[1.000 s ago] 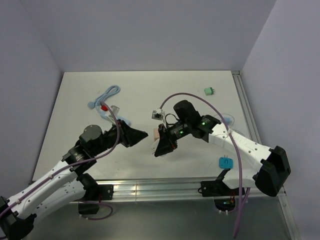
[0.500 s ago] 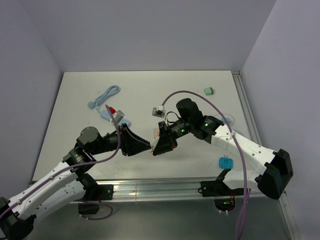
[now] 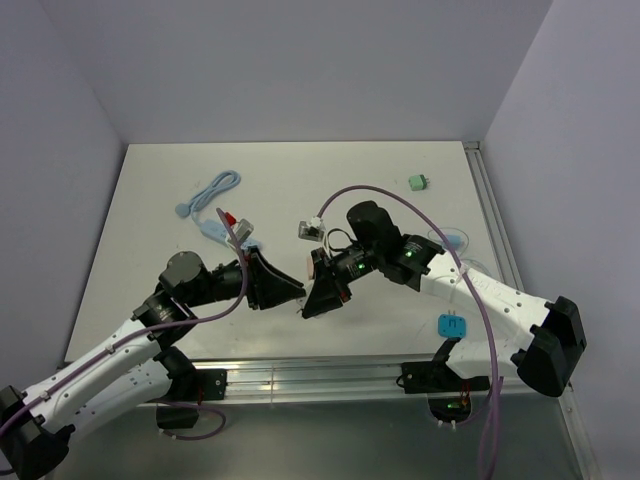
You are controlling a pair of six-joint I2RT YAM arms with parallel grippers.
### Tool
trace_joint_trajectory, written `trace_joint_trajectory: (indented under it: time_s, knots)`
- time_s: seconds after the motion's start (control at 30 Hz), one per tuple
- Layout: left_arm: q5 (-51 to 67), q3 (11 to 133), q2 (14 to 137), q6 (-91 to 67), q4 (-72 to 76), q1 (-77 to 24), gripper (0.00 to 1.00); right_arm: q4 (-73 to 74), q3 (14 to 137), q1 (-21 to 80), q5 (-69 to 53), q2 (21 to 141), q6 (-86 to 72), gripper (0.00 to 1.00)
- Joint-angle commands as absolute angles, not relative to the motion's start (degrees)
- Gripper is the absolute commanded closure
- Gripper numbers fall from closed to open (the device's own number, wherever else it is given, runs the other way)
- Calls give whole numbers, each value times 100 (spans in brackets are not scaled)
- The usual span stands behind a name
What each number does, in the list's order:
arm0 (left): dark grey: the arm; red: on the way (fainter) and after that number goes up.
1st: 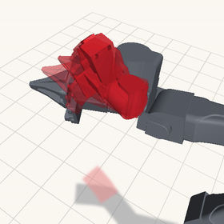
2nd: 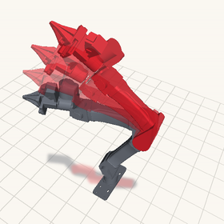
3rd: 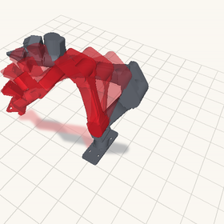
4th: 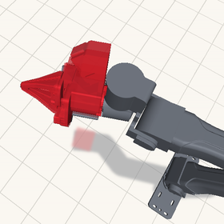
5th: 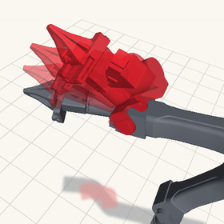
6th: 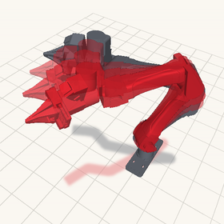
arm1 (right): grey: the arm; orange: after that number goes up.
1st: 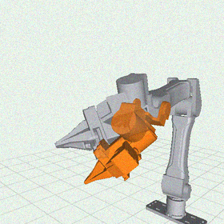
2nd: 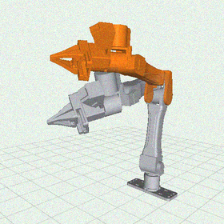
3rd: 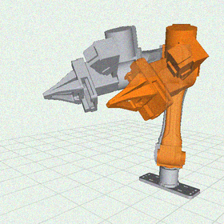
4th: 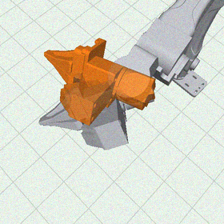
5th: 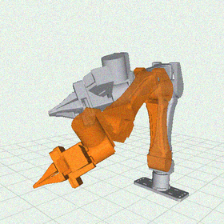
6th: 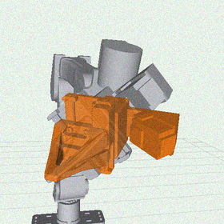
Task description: Insert the plug
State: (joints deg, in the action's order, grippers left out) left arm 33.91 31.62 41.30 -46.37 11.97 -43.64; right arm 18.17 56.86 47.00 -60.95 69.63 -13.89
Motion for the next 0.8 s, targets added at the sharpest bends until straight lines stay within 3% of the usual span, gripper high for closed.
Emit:
trace_joint_trajectory:
  time_s: [0.0,0.33,0.43,0.53,0.57,0.67,0.77]
  knots:
    - [3682,3032,4148,-4772,1775,-4368,67,1468,5853,4737,-6214,6899,-1468,100]
    - [4060,2927,4140,-4948,2092,-4368,72,1178,5941,4737,-5933,7049,-1705,100]
    - [4052,2935,4166,-5009,2092,-4368,100,1178,5950,4746,-5924,7040,-1740,100]
    - [3877,2970,4079,-5019,1969,-4368,100,1291,5959,4746,-5854,7031,-1758,87]
    - [3780,3006,4052,-4984,1873,-4368,100,1344,5959,4737,-5827,7023,-1749,71]
    - [3543,3076,3894,-4852,1556,-4368,100,1397,5872,4702,-5678,6909,-1775,50]
    - [3498,3103,3850,-4799,1433,-4368,100,1266,5740,4641,-5678,6768,-1889,49]
